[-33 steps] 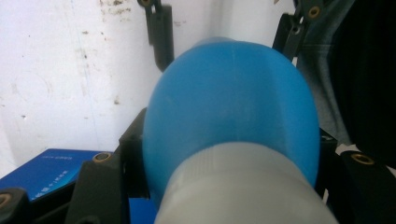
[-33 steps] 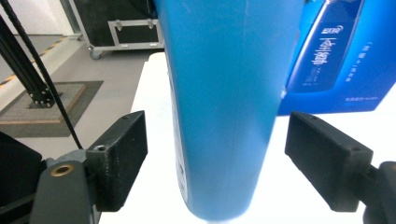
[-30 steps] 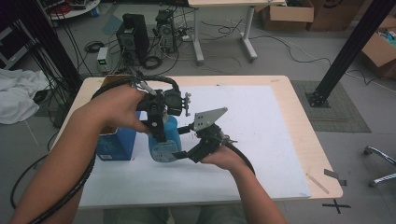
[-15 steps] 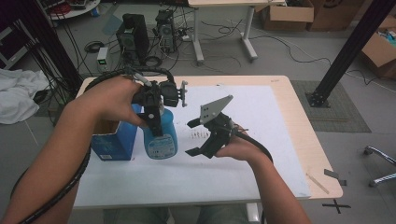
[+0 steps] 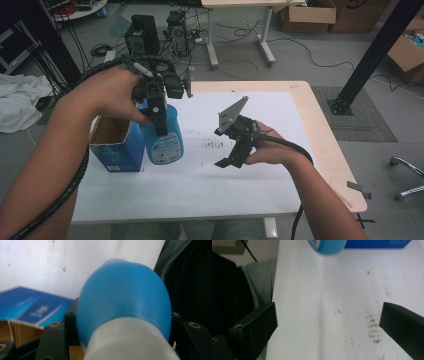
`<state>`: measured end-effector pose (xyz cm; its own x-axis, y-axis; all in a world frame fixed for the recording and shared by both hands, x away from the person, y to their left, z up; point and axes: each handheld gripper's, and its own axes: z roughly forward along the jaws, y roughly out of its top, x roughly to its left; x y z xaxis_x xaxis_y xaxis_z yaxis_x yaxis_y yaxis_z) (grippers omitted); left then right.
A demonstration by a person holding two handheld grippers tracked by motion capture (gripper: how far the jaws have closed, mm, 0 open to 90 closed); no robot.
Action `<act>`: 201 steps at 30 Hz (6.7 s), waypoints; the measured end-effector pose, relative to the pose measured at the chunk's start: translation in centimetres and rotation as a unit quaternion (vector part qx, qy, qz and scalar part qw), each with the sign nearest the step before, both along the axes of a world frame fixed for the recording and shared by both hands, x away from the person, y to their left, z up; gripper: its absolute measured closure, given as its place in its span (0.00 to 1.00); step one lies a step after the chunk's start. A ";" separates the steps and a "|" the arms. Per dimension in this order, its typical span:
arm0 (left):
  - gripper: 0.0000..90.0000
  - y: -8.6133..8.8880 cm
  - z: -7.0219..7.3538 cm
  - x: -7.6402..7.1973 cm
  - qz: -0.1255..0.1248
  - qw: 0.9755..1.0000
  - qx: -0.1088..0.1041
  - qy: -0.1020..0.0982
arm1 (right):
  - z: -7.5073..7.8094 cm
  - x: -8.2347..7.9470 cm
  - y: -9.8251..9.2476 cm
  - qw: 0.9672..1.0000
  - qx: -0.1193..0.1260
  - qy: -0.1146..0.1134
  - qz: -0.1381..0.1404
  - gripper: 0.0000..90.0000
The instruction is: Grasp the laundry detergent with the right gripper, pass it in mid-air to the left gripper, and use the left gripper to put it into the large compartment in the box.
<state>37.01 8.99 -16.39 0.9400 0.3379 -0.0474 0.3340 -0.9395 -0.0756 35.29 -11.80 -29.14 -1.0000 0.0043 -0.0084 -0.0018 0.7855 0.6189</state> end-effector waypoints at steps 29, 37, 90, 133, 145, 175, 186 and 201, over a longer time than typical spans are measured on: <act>0.42 7.7 7.7 3.0 0.385 0.923 0.015 -0.020 | 0.1 -0.1 -2.4 0.986 -0.164 0.011 0.017 0.00; 0.42 10.8 7.6 4.0 0.466 0.884 0.008 -0.023 | -0.1 -0.4 -2.0 0.983 -0.184 0.010 0.026 0.00; 0.42 15.7 -9.7 7.7 0.522 0.853 0.027 -0.015 | -1.7 0.3 -1.5 0.979 -0.198 0.031 0.022 0.00; 0.39 16.4 -12.1 7.4 0.533 0.846 0.003 -0.029 | -1.9 0.2 -1.7 0.980 -0.194 0.037 0.021 0.00; 0.33 15.9 -11.1 7.4 0.528 0.849 0.012 -0.035 | -1.9 0.1 -1.9 0.981 -0.191 0.038 0.020 0.00; 0.18 15.4 -5.6 6.5 0.497 0.866 -0.013 -0.056 | -1.9 -0.2 -1.9 0.981 -0.188 0.038 0.018 0.00; 0.14 13.8 -3.4 6.3 0.465 0.883 -0.008 -0.066 | -1.7 -0.3 -1.8 0.982 -0.186 0.039 0.014 0.00; 0.07 12.2 -1.9 6.0 0.435 0.898 -0.012 -0.066 | -1.7 -0.3 -1.6 0.981 -0.188 0.043 0.015 0.00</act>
<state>43.03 21.16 -18.32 0.3194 0.9472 0.0283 0.9466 -0.3203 0.0358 35.01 -13.38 -30.82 -0.9967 -0.0132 0.0806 0.0102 0.9589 0.2835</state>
